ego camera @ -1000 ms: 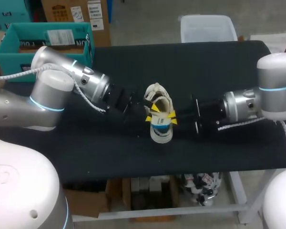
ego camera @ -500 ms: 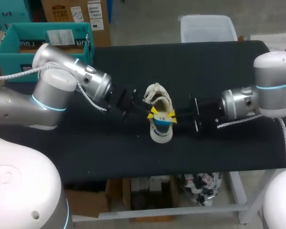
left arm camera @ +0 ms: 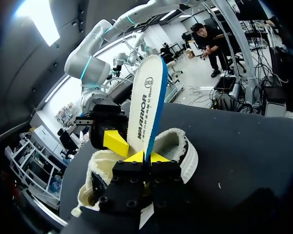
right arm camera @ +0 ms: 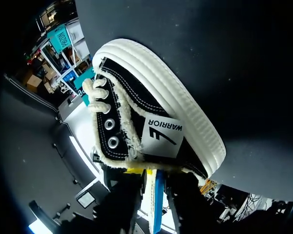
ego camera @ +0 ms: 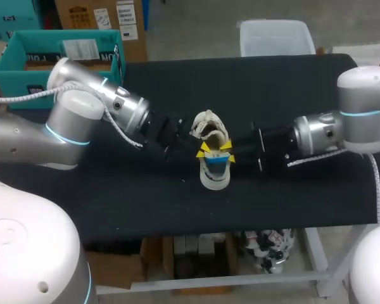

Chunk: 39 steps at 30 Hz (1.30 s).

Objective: Open the shoe tongue, take the insole out of the shoe, put the insole back into the shoe, and pack the shoe into the shoebox

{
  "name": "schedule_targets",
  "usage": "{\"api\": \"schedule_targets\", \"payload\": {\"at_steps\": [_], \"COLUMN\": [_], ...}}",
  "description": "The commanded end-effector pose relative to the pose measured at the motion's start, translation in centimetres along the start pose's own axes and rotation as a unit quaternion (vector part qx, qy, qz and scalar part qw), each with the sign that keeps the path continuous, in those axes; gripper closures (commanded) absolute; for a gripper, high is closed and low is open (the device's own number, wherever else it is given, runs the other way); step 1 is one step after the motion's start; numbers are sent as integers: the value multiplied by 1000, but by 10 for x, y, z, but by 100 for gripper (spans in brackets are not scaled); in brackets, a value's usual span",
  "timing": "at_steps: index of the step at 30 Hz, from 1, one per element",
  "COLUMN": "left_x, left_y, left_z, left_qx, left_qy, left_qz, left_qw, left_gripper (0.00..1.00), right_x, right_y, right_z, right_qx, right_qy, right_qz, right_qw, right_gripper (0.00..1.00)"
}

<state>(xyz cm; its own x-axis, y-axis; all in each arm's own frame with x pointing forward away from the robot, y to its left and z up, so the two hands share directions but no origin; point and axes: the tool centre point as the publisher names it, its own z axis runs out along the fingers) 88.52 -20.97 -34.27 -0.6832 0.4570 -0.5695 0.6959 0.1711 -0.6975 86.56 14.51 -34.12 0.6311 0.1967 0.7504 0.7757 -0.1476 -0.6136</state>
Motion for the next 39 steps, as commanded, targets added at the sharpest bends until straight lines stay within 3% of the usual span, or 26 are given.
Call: {"api": "schedule_targets", "payload": {"at_steps": [1,3,8,18,20,21,23,26,33,39], "left_x": [1,0,0,1,1,2,4,5,2,0], "left_y": [3,3,3,-3,-8,-11,-17,-23,-24,-8], "left_z": [2,1,1,-1,-4,-6,-7,-6,-1,3], "left_qx": [3,2,1,-2,2,3,7,8,6,2], "left_qy": [-5,-6,-8,-11,-16,-17,-19,-14,-13,-5], "left_qz": [2,2,1,-2,3,7,16,27,32,19], "left_qw": [1000,1000,1000,1000,1000,1000,1000,1000,999,1000], "left_gripper": [100,100,100,100,62,55,60,98,100,100], "right_x": [0,-1,-4,-8,-8,-8,-10,-11,-10,-11], "right_y": [-20,-23,-23,-19,-19,-19,-19,-18,-14,-2], "right_z": [-8,-9,-4,4,4,5,5,4,5,8], "right_qx": [-16,-17,-12,9,9,9,9,9,9,9], "right_qy": [2,2,0,-2,-2,-2,-1,-1,-3,-6], "right_qz": [-4,-5,-5,-2,-3,-3,-2,0,2,7], "right_qw": [1000,1000,1000,1000,1000,1000,1000,1000,1000,1000], "right_gripper": [57,61,100,100,100,100,100,100,100,100]}}
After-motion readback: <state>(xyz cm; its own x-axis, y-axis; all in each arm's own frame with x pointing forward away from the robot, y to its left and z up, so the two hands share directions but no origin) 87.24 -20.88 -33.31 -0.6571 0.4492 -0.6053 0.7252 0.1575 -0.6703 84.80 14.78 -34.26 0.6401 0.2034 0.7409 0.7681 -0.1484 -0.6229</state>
